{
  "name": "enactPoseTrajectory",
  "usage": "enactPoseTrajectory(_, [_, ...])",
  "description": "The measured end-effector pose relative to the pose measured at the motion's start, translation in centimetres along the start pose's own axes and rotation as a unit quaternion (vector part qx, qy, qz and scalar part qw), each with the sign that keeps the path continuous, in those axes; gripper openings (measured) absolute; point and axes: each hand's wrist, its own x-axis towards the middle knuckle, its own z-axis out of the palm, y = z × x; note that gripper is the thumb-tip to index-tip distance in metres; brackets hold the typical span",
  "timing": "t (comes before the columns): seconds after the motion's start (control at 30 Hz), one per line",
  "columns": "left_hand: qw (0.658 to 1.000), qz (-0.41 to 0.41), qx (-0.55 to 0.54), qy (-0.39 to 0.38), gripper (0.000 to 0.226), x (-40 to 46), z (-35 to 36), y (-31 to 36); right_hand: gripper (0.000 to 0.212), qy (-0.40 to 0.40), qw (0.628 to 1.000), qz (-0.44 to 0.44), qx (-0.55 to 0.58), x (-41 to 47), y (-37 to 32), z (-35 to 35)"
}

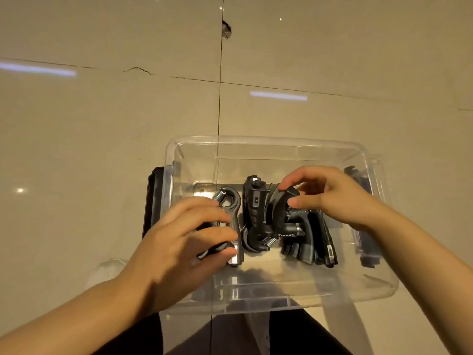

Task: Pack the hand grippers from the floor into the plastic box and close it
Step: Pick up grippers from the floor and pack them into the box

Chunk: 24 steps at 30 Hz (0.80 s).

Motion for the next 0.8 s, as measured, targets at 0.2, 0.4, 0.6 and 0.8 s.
enactPoseTrajectory(0.2, [0.997, 0.056, 0.048, 0.008, 0.012, -0.6, 1.1, -0.5, 0.034, 0.089, 0.981, -0.067, -0.158, 1.3, 1.9, 1.1])
enactPoseTrajectory(0.4, [0.997, 0.065, 0.047, 0.015, 0.015, -0.7, 1.2, -0.7, 0.040, 0.027, 0.950, -0.038, -0.307, 0.4, 3.8, 1.4])
enactPoseTrajectory(0.6, [0.997, 0.062, 0.048, 0.019, 0.014, -0.6, 1.1, -0.6, 0.094, -0.057, 0.838, -0.043, -0.541, 0.9, 5.3, 3.4])
enactPoseTrajectory(0.8, [0.997, 0.057, 0.051, 0.018, 0.013, -0.7, 1.1, -0.5, 0.090, -0.023, 0.825, -0.044, -0.564, 1.2, 6.0, 2.9])
